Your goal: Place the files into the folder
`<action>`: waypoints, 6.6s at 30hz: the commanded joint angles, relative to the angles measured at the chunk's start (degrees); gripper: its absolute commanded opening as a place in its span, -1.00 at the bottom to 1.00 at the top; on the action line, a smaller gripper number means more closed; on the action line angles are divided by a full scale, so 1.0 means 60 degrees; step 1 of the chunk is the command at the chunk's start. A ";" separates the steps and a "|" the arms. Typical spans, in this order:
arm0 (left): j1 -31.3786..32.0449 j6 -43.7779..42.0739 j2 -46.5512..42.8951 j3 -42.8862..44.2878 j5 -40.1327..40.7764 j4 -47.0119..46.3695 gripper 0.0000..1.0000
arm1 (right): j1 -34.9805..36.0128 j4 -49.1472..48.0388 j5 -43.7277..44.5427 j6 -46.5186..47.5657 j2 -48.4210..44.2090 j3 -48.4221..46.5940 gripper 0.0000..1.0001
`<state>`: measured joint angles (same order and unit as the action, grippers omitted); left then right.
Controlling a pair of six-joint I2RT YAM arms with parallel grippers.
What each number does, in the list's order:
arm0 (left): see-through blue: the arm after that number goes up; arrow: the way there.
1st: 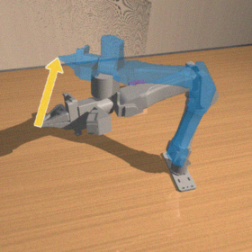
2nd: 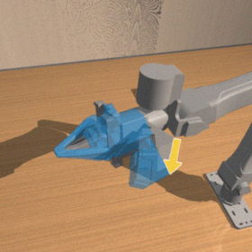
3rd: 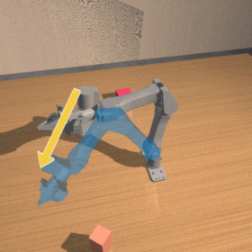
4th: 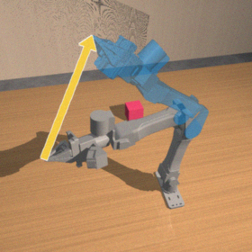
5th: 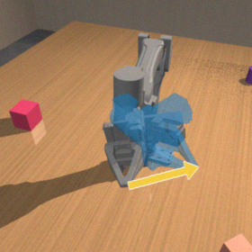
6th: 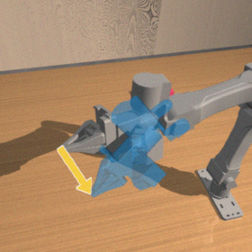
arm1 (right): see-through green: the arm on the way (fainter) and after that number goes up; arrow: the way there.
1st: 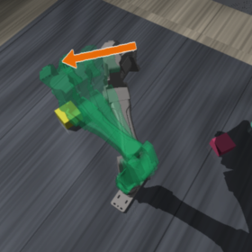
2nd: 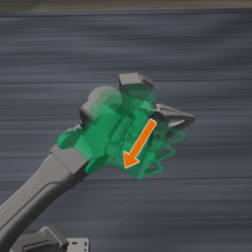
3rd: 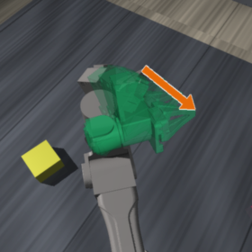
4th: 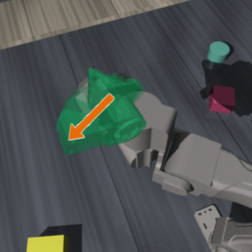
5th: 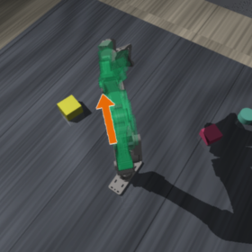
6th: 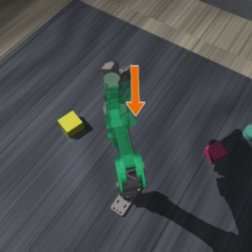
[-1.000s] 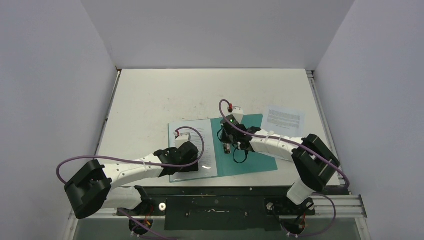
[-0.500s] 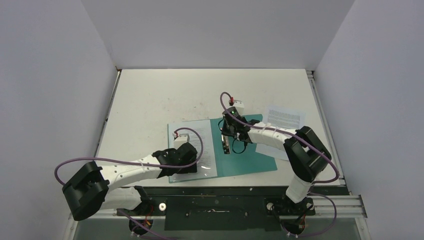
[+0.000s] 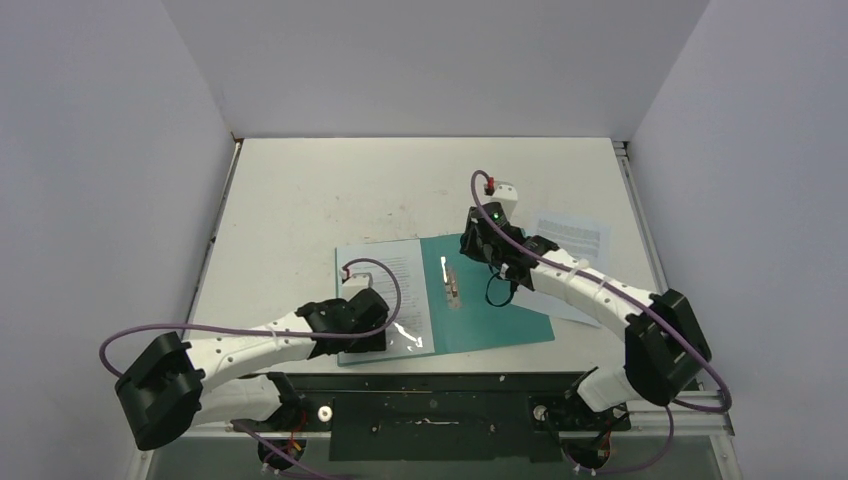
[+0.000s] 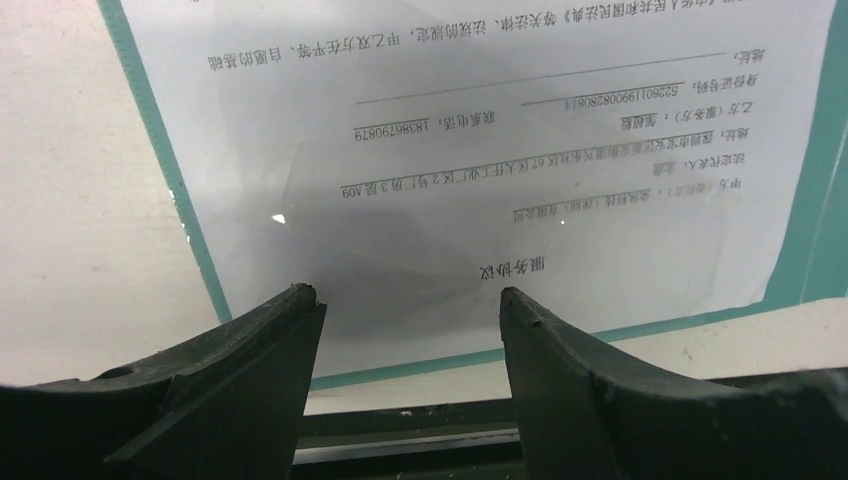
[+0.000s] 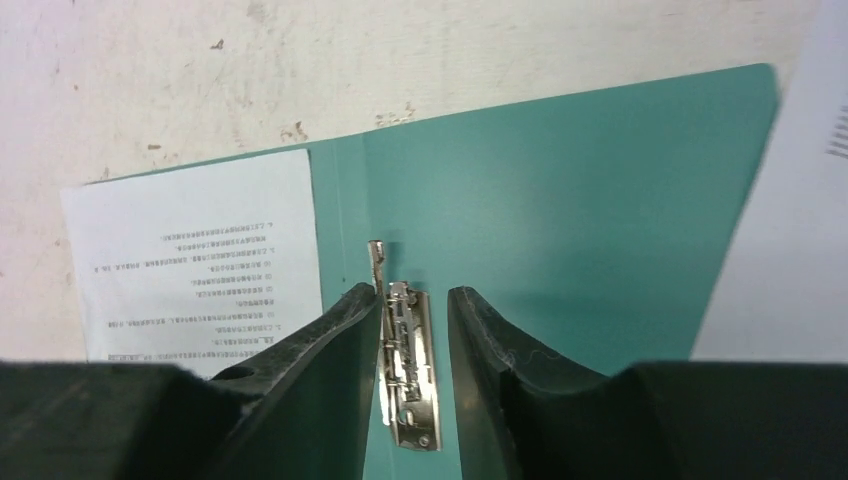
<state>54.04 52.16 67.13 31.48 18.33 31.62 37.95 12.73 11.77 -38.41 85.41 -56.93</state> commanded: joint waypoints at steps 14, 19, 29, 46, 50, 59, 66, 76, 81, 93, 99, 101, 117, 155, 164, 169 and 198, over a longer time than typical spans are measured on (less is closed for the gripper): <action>0.0062 -0.1454 -0.0863 0.3672 -0.1086 -0.0114 0.62 | -0.1802 0.2169 0.1931 0.0334 -0.3944 0.1841 0.47; 0.0082 -0.1836 0.0274 0.4725 -0.1769 -0.1062 0.70 | -0.2556 0.2372 0.2008 0.0134 -0.4388 0.2068 0.76; 0.0219 -0.2139 0.2903 0.6570 -0.3363 -0.2569 0.79 | -0.4509 0.2628 0.2845 -0.0607 -0.4630 0.2695 0.95; 0.0683 -0.2600 0.8430 1.1344 -0.4630 -0.2134 0.92 | -0.8541 0.0826 0.0222 -0.0261 -0.4327 0.4524 0.80; 0.0685 -0.2700 0.9468 1.2156 -0.4778 -0.1809 0.92 | -0.9064 0.0478 -0.0565 -0.0144 -0.4061 0.4809 0.80; 0.0690 -0.2739 1.1175 1.3166 -0.5017 -0.1316 0.92 | -0.9239 -0.0243 -0.1625 -0.0222 -0.3511 0.5186 0.79; 0.0680 -0.2799 1.1688 1.3405 -0.5010 -0.1071 0.92 | -0.9241 -0.0751 -0.2645 -0.0190 -0.3038 0.5370 0.80; 0.0685 -0.2817 1.1968 1.3373 -0.5010 -0.0862 0.86 | -0.9241 -0.1239 -0.3621 -0.0116 -0.3043 0.5631 0.94; 0.0687 -0.2798 1.1950 1.3302 -0.5083 -0.0889 0.83 | -0.9241 -0.1211 -0.3836 -0.0095 -0.3302 0.5619 0.58; 0.0613 -0.2784 1.0980 1.2803 -0.5275 -0.1251 0.82 | -0.9241 -0.0410 -0.3862 -0.0123 -0.4334 0.4997 -0.47; 0.0460 -0.2748 0.9871 1.2289 -0.5136 -0.1431 0.83 | -0.9241 -0.0179 -0.4092 -0.0224 -0.4729 0.4610 -0.67; 0.0357 -0.2701 0.9367 1.1982 -0.5098 -0.1505 0.84 | -0.9241 -0.0152 -0.4298 -0.0271 -0.4873 0.4430 -0.70; -0.1412 -0.1633 0.5123 0.8622 -0.5899 -0.3502 0.88 | -0.8639 -0.0495 -0.6294 -0.0785 -0.6090 0.2670 -0.72; -0.4744 0.5176 -0.0459 -0.0021 -0.7327 -1.4562 0.94 | -0.0396 -0.5125 -0.5785 -0.3192 -0.5657 0.0742 -0.71; -0.4773 0.6749 0.0071 -0.0376 -0.7536 -1.6874 0.53 | -0.0247 -0.4953 -0.5807 -0.3130 -0.6097 0.1140 -0.71; -0.4769 0.6965 0.0075 -0.0401 -0.7673 -1.7090 0.00 | -0.0248 -0.4680 -0.5799 -0.3000 -0.6350 0.1404 -0.71; -0.4857 0.4815 -0.1272 0.0710 -1.0302 -1.5432 -1.00 | -0.0247 0.0285 -0.4540 0.1144 -0.7789 0.0284 0.70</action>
<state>25.39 86.15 62.24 31.53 -37.85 -63.02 36.10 9.13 -20.40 -38.61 40.93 -51.37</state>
